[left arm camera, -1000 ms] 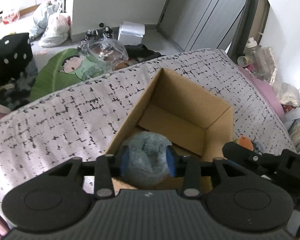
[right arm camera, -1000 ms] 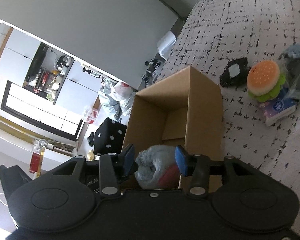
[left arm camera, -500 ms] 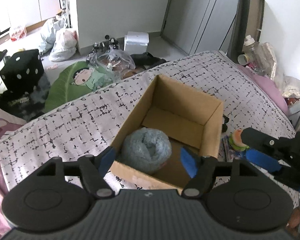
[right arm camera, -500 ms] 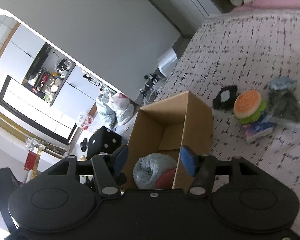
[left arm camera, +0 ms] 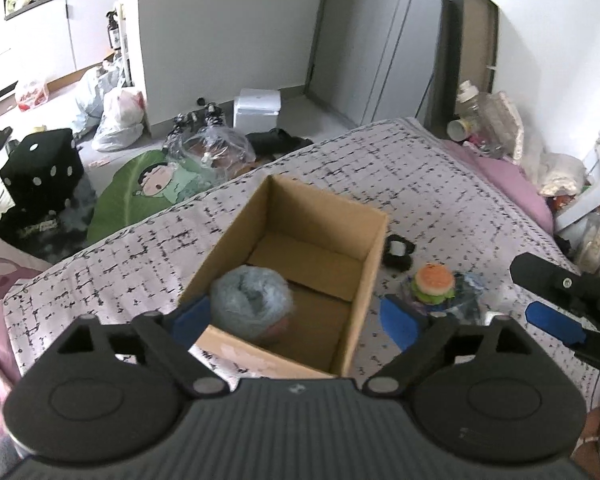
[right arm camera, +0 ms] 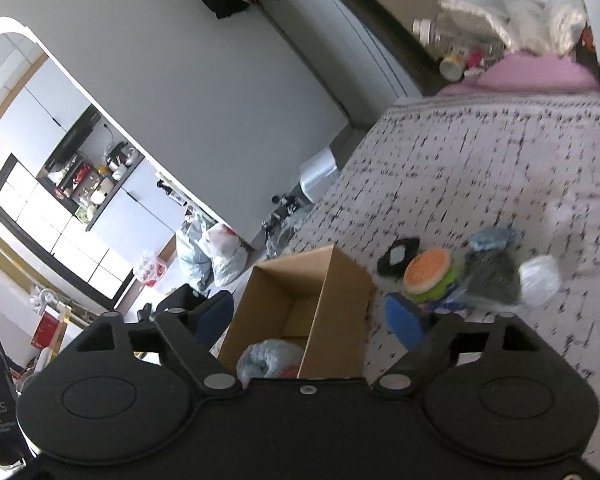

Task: Organize soft objects
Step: 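Move the left gripper back to the orange burger plush, then close the left gripper on the burger plush while the right gripper grasps the white bag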

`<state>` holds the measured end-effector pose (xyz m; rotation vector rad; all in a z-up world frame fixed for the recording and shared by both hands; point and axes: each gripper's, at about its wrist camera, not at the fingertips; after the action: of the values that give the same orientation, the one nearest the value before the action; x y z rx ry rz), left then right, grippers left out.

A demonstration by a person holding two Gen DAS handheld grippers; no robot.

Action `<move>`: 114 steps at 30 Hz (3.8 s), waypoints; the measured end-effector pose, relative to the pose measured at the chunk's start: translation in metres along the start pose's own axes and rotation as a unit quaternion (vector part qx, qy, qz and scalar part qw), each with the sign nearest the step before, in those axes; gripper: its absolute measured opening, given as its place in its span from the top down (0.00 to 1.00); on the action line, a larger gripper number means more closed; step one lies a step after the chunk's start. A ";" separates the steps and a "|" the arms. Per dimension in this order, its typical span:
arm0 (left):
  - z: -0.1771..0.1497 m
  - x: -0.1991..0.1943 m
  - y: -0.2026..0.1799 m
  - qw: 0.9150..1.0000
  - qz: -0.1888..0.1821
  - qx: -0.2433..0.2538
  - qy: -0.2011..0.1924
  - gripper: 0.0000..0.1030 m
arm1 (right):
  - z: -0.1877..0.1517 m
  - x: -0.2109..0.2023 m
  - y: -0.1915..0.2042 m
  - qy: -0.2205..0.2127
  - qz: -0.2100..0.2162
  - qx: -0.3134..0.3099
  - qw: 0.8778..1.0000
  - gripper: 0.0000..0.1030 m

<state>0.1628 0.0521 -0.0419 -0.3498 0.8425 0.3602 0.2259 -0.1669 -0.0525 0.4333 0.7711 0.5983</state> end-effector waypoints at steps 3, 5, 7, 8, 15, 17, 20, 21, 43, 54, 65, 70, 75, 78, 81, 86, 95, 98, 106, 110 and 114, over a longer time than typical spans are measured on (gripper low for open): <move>-0.001 -0.009 -0.010 1.000 0.014 0.011 -0.018 0.05 | 0.005 -0.012 -0.003 -0.018 -0.010 -0.012 1.000 0.08; -0.001 -0.013 -0.014 1.000 0.008 0.012 -0.023 0.01 | 0.009 -0.018 -0.007 -0.024 -0.015 -0.016 0.999 0.07; -0.001 -0.018 -0.019 0.999 0.009 0.013 -0.027 0.00 | 0.013 -0.025 -0.012 -0.028 -0.016 -0.015 0.999 0.06; -0.001 -0.019 -0.022 0.999 0.011 0.015 -0.030 0.00 | 0.015 -0.028 -0.014 -0.028 -0.016 -0.018 0.999 0.05; -0.002 -0.028 -0.040 0.999 0.005 0.021 -0.046 0.00 | 0.022 -0.042 -0.030 -0.024 -0.018 -0.027 0.999 0.00; -0.001 -0.028 -0.045 0.999 -0.003 0.021 -0.046 0.00 | 0.023 -0.045 -0.034 -0.025 -0.019 -0.025 0.999 0.00; -0.002 -0.029 -0.052 0.999 -0.011 0.021 -0.048 0.00 | 0.026 -0.050 -0.039 -0.031 -0.026 -0.028 0.999 0.00; -0.002 -0.029 -0.054 0.998 -0.014 0.022 -0.049 0.00 | 0.027 -0.053 -0.041 -0.033 -0.026 -0.028 0.999 0.00; -0.012 0.002 -0.105 0.997 -0.034 0.058 -0.044 0.00 | 0.047 -0.067 -0.106 -0.044 -0.091 -0.017 0.995 0.00; -0.015 0.030 -0.118 0.997 -0.045 0.059 -0.020 0.00 | 0.047 -0.046 -0.126 -0.019 -0.107 -0.006 0.994 0.00; -0.013 0.068 -0.121 0.997 -0.070 0.039 0.009 0.01 | 0.046 -0.015 -0.145 0.020 -0.109 0.023 0.994 0.01; -0.015 0.086 -0.127 0.995 -0.087 0.034 0.020 0.03 | 0.041 0.001 -0.158 0.041 -0.118 0.055 0.991 0.08; -0.013 0.106 -0.133 0.994 -0.099 0.025 0.029 0.03 | 0.036 0.014 -0.172 0.050 -0.112 0.112 0.986 0.11; -0.012 0.120 -0.136 0.994 -0.102 0.019 0.037 0.05 | 0.033 0.029 -0.179 0.065 -0.109 0.143 0.982 0.22; -0.011 0.135 -0.141 0.994 -0.103 0.018 0.045 0.08 | 0.031 0.043 -0.181 0.080 -0.122 0.148 0.978 0.26; -0.011 0.156 -0.145 0.993 -0.100 0.013 0.057 0.09 | 0.026 0.058 -0.187 0.092 -0.135 0.165 0.973 0.26; -0.017 0.183 -0.154 0.996 -0.070 0.004 0.058 0.14 | 0.015 0.079 -0.200 0.112 -0.154 0.177 0.965 0.34; -0.018 0.190 -0.155 0.997 -0.053 0.000 0.052 0.14 | 0.013 0.087 -0.201 0.117 -0.157 0.175 0.965 0.34; -0.021 0.203 -0.156 0.999 -0.020 -0.004 0.044 0.23 | 0.013 0.098 -0.200 0.120 -0.159 0.156 0.967 0.41; -0.022 0.211 -0.153 0.997 -0.020 -0.018 0.068 0.49 | 0.012 0.103 -0.200 0.126 -0.166 0.142 0.968 0.62; -0.022 0.204 -0.150 0.997 -0.027 -0.030 0.061 0.53 | 0.014 0.101 -0.193 0.122 -0.168 0.120 0.971 0.63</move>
<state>0.3392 -0.0555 -0.1899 -0.4532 0.9410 0.3176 0.3590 -0.2495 -0.2043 0.4426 1.1326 0.2425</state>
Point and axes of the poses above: each gripper's, at about its wrist camera, not at the fingertips, and x roughly the way its jaws point, y to its left, z to its top, and after that the axes turned 3 degrees about -x, right-handed
